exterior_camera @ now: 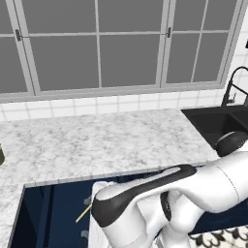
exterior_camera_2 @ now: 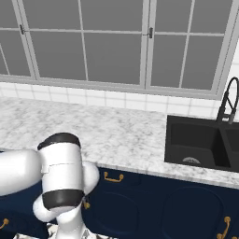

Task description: Take a straw from the drawer in front and place it inside the glass cup on the dining counter.

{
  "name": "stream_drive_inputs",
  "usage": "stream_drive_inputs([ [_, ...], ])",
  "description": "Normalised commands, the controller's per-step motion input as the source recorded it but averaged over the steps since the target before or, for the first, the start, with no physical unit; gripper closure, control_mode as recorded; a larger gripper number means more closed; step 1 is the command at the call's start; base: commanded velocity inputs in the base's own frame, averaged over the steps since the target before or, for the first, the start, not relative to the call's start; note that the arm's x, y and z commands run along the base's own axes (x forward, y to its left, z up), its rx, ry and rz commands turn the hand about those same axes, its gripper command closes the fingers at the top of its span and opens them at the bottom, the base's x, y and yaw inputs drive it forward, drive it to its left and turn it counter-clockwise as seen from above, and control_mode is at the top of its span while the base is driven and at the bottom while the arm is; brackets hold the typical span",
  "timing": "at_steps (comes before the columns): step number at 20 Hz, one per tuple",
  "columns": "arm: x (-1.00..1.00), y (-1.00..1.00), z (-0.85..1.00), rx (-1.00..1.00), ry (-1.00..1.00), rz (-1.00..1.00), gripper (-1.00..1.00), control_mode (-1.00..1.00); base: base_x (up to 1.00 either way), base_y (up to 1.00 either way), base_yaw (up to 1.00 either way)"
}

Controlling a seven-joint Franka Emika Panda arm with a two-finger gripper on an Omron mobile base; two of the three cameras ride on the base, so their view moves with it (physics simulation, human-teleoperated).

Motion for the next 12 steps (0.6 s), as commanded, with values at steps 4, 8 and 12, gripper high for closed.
stream_drive_inputs([
  [4,0.60,-0.21,1.00,0.01,0.56,-0.07,-1.00,-1.00,0.00,0.00,0.00],
  [8,0.42,0.13,0.56,-0.18,0.40,-0.01,-1.00,-1.00,0.00,0.00,0.00],
  [12,0.02,0.32,-0.01,-0.34,0.05,0.01,-1.00,-1.00,0.00,0.00,0.00],
])
